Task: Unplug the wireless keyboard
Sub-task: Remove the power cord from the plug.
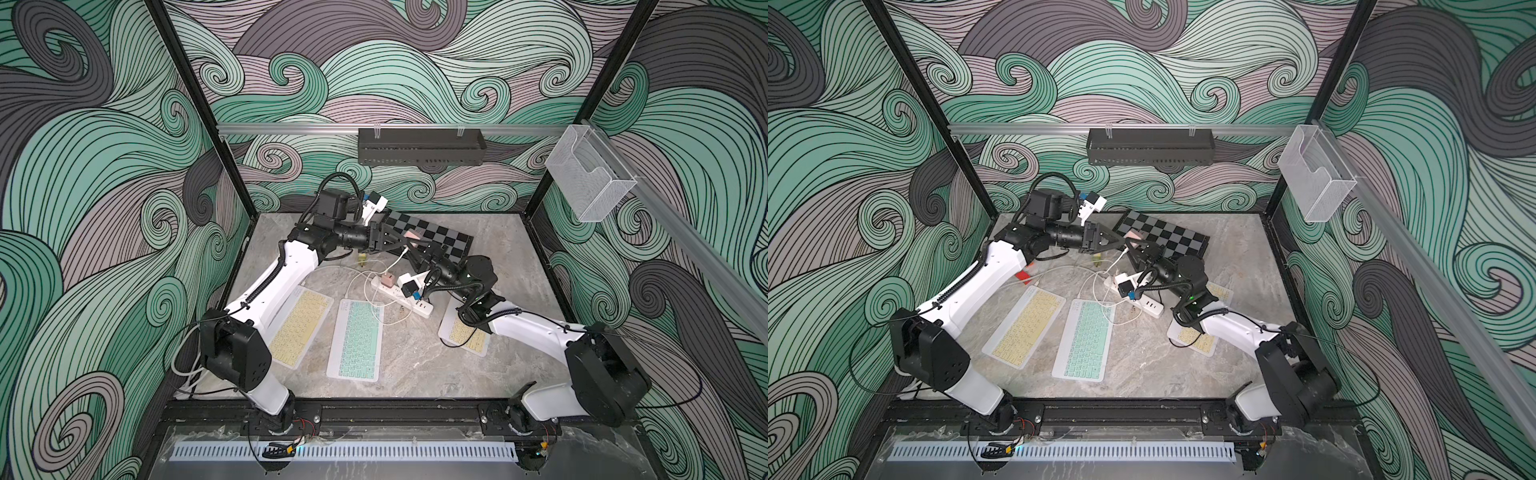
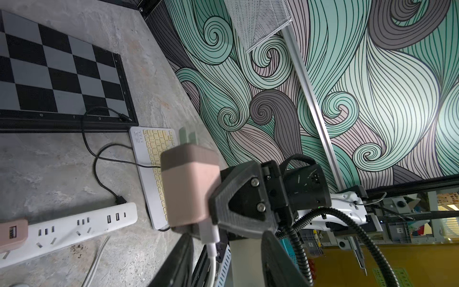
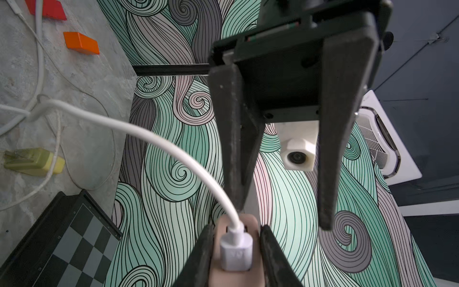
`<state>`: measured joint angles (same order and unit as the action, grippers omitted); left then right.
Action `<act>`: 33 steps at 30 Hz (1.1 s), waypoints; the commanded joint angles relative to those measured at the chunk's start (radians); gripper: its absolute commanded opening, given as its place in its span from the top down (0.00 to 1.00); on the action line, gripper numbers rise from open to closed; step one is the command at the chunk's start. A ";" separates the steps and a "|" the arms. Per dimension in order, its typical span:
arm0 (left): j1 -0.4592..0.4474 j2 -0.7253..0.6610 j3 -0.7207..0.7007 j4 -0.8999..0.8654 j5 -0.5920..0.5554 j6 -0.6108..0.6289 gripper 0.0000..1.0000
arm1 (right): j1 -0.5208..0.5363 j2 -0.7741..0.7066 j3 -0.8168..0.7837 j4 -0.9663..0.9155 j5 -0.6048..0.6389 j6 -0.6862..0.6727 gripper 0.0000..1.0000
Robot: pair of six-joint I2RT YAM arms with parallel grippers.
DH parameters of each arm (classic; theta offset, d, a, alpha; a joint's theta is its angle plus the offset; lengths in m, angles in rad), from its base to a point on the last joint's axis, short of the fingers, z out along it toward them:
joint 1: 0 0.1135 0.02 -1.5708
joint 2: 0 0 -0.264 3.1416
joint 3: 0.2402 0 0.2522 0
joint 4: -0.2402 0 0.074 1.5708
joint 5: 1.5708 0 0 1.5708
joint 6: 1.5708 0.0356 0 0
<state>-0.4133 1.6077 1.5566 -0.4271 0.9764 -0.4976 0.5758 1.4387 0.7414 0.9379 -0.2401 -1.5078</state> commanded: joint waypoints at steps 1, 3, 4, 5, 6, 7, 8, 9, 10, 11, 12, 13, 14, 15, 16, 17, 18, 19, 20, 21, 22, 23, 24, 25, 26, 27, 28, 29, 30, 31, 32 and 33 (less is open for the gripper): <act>-0.021 0.024 0.056 -0.121 -0.070 0.098 0.54 | 0.002 0.010 0.036 0.022 -0.014 -0.014 1.00; -0.028 0.028 0.093 -0.238 -0.151 0.189 0.54 | 0.002 0.011 0.041 0.011 -0.013 -0.003 1.00; -0.032 0.029 0.108 -0.288 -0.204 0.233 0.54 | 0.002 0.012 0.042 0.008 -0.013 0.000 1.00; -0.039 0.026 0.119 -0.337 -0.266 0.280 0.54 | 0.002 0.012 0.042 0.005 -0.016 0.008 1.00; -0.047 0.023 0.126 -0.376 -0.324 0.317 0.54 | 0.002 0.014 0.044 0.001 -0.017 0.012 1.00; -0.053 0.019 0.128 -0.397 -0.361 0.343 0.55 | 0.002 0.015 0.044 -0.002 -0.017 0.017 1.00; -0.056 0.012 0.124 -0.411 -0.382 0.366 0.57 | 0.002 0.019 0.043 -0.004 -0.016 0.017 1.00; -0.061 0.005 0.120 -0.421 -0.406 0.387 0.57 | 0.002 0.022 0.045 -0.006 -0.013 0.018 1.00; -0.067 -0.001 0.117 -0.426 -0.437 0.400 0.57 | 0.002 0.025 0.045 -0.009 -0.012 0.019 1.00; -0.077 -0.006 0.118 -0.434 -0.463 0.414 0.56 | 0.002 0.026 0.045 -0.011 -0.015 0.020 1.00; -0.086 -0.001 0.125 -0.443 -0.475 0.427 0.55 | 0.002 0.028 0.046 -0.011 -0.017 0.021 1.00; -0.094 0.004 0.135 -0.451 -0.481 0.435 0.55 | 0.003 0.029 0.047 -0.013 -0.021 0.022 1.00; -0.104 0.012 0.148 -0.456 -0.487 0.438 0.54 | 0.005 0.032 0.050 -0.015 -0.022 0.023 1.00; -0.114 0.021 0.164 -0.461 -0.497 0.439 0.54 | 0.006 0.034 0.052 -0.017 -0.022 0.023 1.00; -0.122 0.027 0.178 -0.463 -0.505 0.439 0.54 | 0.008 0.035 0.052 -0.017 -0.021 0.023 1.00; -0.131 0.036 0.194 -0.464 -0.517 0.441 0.54 | 0.008 0.037 0.053 -0.019 -0.020 0.024 1.00; -0.140 0.043 0.207 -0.469 -0.532 0.442 0.54 | 0.009 0.037 0.053 -0.022 -0.020 0.026 1.00; -0.147 0.049 0.221 -0.474 -0.548 0.445 0.54 | 0.010 0.037 0.053 -0.024 -0.020 0.025 1.00; -0.153 0.056 0.232 -0.479 -0.557 0.448 0.54 | 0.010 0.037 0.053 -0.024 -0.020 0.027 1.00; -0.159 0.062 0.241 -0.485 -0.563 0.449 0.55 | 0.010 0.037 0.053 -0.026 -0.021 0.028 1.00; -0.164 0.068 0.250 -0.491 -0.571 0.450 0.56 | 0.009 0.037 0.053 -0.027 -0.020 0.029 1.00; -0.169 0.076 0.258 -0.501 -0.581 0.455 0.58 | 0.009 0.038 0.053 -0.027 -0.018 0.030 1.00; -0.175 0.084 0.269 -0.513 -0.593 0.460 0.59 | 0.010 0.040 0.053 -0.028 -0.018 0.031 1.00; -0.179 0.090 0.277 -0.523 -0.605 0.463 0.60 | 0.009 0.039 0.053 -0.028 -0.018 0.033 1.00; -0.182 0.095 0.282 -0.532 -0.615 0.465 0.62 | 0.010 0.041 0.055 -0.028 -0.018 0.032 1.00; -0.185 0.101 0.287 -0.542 -0.625 0.470 0.62 | 0.010 0.042 0.056 -0.028 -0.019 0.035 1.00; -0.189 0.104 0.292 -0.551 -0.637 0.473 0.62 | 0.010 0.043 0.056 -0.030 -0.018 0.036 1.00; -0.191 0.108 0.296 -0.560 -0.654 0.477 0.62 | 0.010 0.042 0.057 -0.030 -0.016 0.036 1.00; -0.193 0.110 0.299 -0.566 -0.671 0.481 0.62 | 0.010 0.043 0.058 -0.030 -0.018 0.037 1.00; -0.195 0.111 0.302 -0.568 -0.681 0.482 0.62 | 0.009 0.043 0.056 -0.031 -0.019 0.037 1.00; -0.197 0.112 0.304 -0.567 -0.685 0.484 0.62 | 0.010 0.045 0.058 -0.033 -0.019 0.038 1.00; -0.200 0.114 0.306 -0.567 -0.686 0.484 0.65 | 0.011 0.045 0.057 -0.033 -0.020 0.037 1.00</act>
<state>-0.6022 1.7138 1.8278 -0.9455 0.3401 -0.0536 0.5793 1.4754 0.7696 0.8803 -0.2405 -1.4776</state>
